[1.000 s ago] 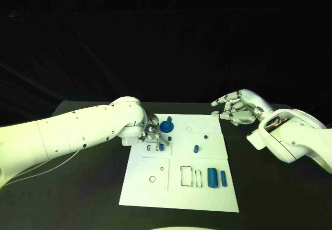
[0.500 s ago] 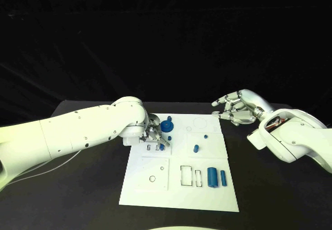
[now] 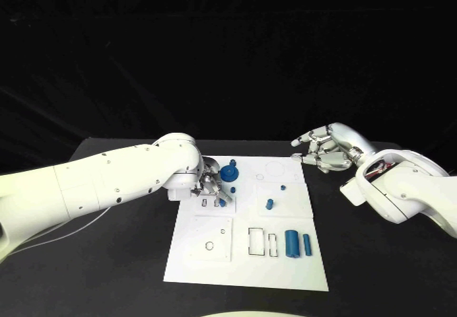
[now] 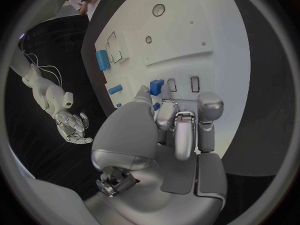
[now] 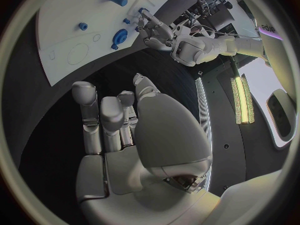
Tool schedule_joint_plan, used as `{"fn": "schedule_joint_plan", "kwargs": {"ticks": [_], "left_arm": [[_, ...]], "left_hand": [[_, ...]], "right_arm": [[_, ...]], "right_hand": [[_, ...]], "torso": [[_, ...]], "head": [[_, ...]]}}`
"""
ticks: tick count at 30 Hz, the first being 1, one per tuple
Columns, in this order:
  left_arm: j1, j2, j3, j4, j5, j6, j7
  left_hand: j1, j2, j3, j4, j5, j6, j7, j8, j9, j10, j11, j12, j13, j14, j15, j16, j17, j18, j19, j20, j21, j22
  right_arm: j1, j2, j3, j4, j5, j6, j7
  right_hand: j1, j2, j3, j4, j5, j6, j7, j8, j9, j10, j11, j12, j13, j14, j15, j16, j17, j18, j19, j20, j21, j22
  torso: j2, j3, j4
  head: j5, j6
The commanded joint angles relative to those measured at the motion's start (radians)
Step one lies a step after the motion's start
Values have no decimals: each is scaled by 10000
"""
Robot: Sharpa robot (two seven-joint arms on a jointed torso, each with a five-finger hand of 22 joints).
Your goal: Assemble the parts on the task board
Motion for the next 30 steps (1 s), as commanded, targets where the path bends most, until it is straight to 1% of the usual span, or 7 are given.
{"fn": "schedule_joint_plan", "kwargs": {"ticks": [1, 8, 12, 13, 17, 23, 30], "left_arm": [[-1, 24, 0, 15, 57, 249, -26], [-1, 22, 0, -18, 398, 30, -12], [-1, -6, 0, -20, 777, -221, 16], [-1, -17, 1, -18, 872, -278, 23], [-2, -122, 2, 25, 1285, -533, 56], [-4, -391, 6, 223, 1575, -828, 89], [-37, -815, 11, 588, 1643, -1343, 137]], "left_hand": [[222, 22, 117, -11, 28, -73, -20, 64, 37, -29, -23, 13, -8, 860, -69, -41, 2088, -186, 15, 35, 65, 27], [1209, 367, 945, -255, 91, -219, -94, 30, 113, -84, -98, -49, -48, 860, -140, -40, 2091, -184, -17, 9, 107, 63], [1987, 428, 2022, -478, 143, -390, -65, -30, 154, -198, -100, -205, -176, 859, -169, -43, 2090, -189, -30, -30, 137, 98], [2108, 361, 2380, -495, 149, -425, -30, -32, 177, -220, -85, -248, -212, 859, -159, -42, 2091, -192, -35, -34, 146, 108], [1618, -948, 5350, -114, 95, -492, 2, 189, 518, -163, -85, -331, -328, 864, -36, -35, 2105, -175, -86, 22, 211, 166], [827, -1558, 6996, -482, 46, -556, 4, 460, 838, -98, -49, -280, -293, 871, -54, -23, 2124, -188, -96, 19, 249, 199], [483, -1784, 7645, -851, 34, -547, -7, 600, 986, -39, -51, -238, -250, 890, -96, 13, 2175, -193, -85, 11, 276, 228]], "right_arm": [[-12, 15, -2, -8, -129, 120, 3], [-17, 25, -4, -17, -149, 121, 7], [-22, 37, -6, -31, -159, 125, 8], [-23, 39, -6, -35, -163, 127, 8], [-30, 47, -10, -56, -194, 159, -23], [-47, 54, -19, -78, -243, 213, -59], [-80, 62, -25, -91, -280, 250, -75]], "right_hand": [[-61, 4, 54, 19, 67, 74, 28, 57, -16, -49, -6, -33, 6, 79, -6, -32, 1, 112, 15, -29, -40, -8], [-61, 4, 54, 19, 67, 74, 28, 57, -16, -49, -6, -33, 6, 79, -6, -32, 1, 112, 15, -29, -40, -8], [-60, 8, 63, 21, 91, 76, 27, 58, -19, -40, -6, -20, 17, 84, -7, -30, 10, 113, 17, -30, -51, -13], [-60, 8, 63, 21, 91, 76, 27, 58, -19, -40, -6, -20, 17, 84, -7, -30, 10, 113, 17, -30, -51, -13], [-68, 9, 67, 27, 110, 76, 28, 59, -23, -42, -5, -19, 13, 84, -7, -45, 0, 112, 21, -30, -55, -14], [-126, -2, 56, 63, 113, 78, 31, 62, -32, -40, -1, -10, 9, 89, -5, -64, 0, 115, 23, -30, -89, -32], [-141, -6, 52, 72, 110, 78, 32, 63, -35, -43, -1, -11, 3, 90, -3, -73, -5, 116, 22, -30, -103, -40]], "torso": [[-4, 0, -5], [-5, 4, 1], [-9, 5, -4], [-9, 6, -6], [-5, 4, -2], [-4, 13, 20], [-4, 10, 22]], "head": [[6, -7], [5, -19], [16, -24], [17, -27], [32, -23], [47, -9], [112, -31]]}}
